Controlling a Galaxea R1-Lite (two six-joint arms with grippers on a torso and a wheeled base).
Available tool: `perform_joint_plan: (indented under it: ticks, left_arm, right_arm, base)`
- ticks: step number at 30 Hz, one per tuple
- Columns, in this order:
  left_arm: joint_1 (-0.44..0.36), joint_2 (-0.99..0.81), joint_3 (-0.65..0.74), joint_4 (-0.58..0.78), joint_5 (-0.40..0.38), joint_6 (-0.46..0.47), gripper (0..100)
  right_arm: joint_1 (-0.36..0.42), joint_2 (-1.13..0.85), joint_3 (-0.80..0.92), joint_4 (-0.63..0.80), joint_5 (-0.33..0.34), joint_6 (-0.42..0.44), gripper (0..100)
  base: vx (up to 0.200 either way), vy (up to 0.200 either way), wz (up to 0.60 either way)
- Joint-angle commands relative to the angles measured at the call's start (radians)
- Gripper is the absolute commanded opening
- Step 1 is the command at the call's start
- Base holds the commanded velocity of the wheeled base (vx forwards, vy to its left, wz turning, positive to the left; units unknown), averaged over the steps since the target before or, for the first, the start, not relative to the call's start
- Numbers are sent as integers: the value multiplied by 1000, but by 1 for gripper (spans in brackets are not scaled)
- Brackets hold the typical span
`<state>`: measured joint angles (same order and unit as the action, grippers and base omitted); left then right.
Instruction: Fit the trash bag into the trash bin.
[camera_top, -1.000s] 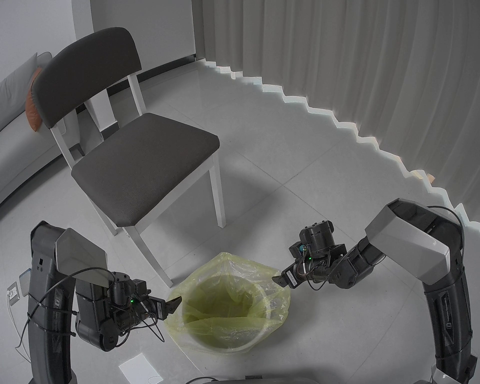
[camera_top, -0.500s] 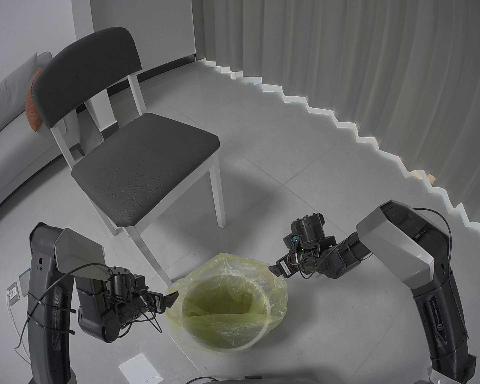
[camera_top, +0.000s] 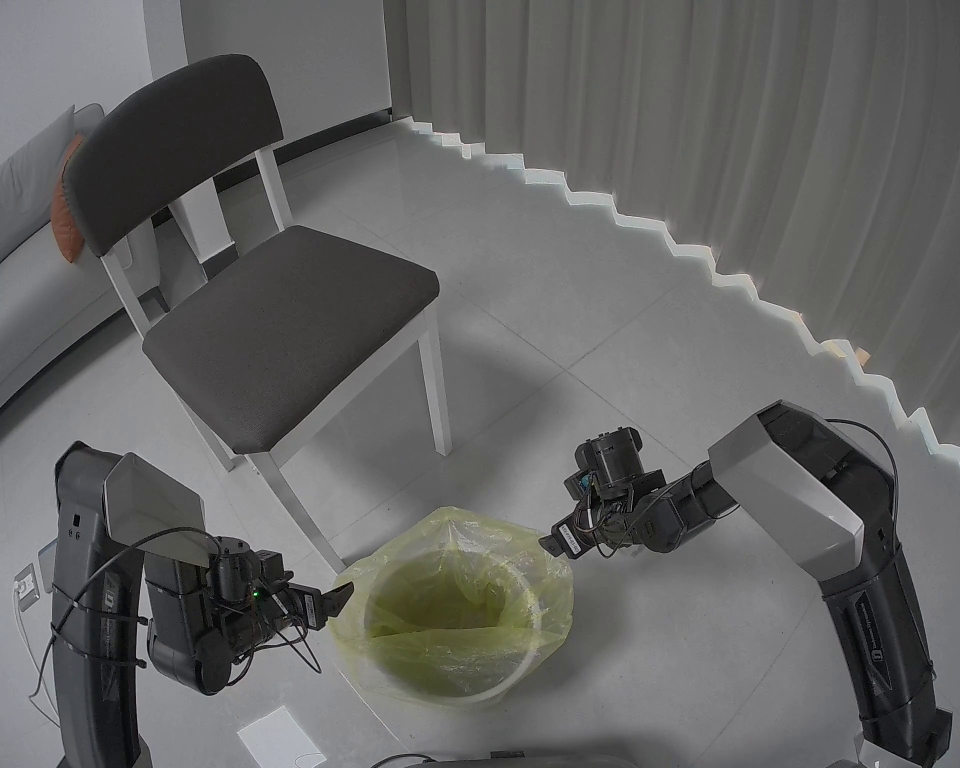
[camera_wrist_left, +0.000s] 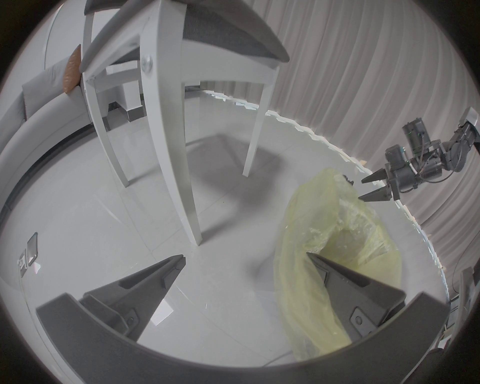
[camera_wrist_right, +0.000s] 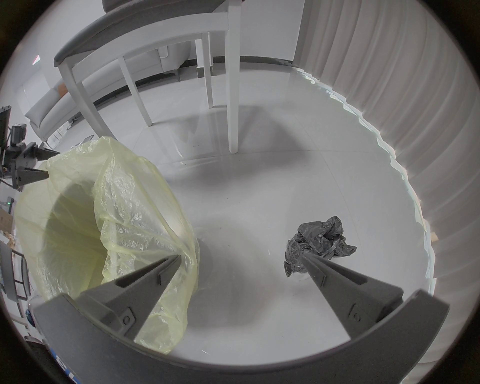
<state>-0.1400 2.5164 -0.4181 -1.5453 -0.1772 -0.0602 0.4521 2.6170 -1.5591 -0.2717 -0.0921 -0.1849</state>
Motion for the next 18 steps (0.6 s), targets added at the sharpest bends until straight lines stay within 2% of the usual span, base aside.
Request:
perform_joint_plan:
  ticks: [1, 4, 16, 18]
  left_arm:
    - [3, -64, 85, -25, -56, -9, 100]
    - [3, -85, 107, -25, -80, -10, 100]
    - [31, -146, 137, -25, -77, -18, 100]
    - [23, -153, 131, -25, -76, -26, 100]
  right_arm:
    - [-3, -87, 42, 0, 0, 8, 100]
    - [-3, -120, 57, 0, 2, 15, 100]
    - [5, -147, 102, -4, 2, 28, 100]
    - [7, -147, 100, -6, 2, 28, 100]
  base:
    - [0, 0, 0]
    - [-200, 0, 0]
    - [-200, 0, 0]
    - [0, 0, 0]
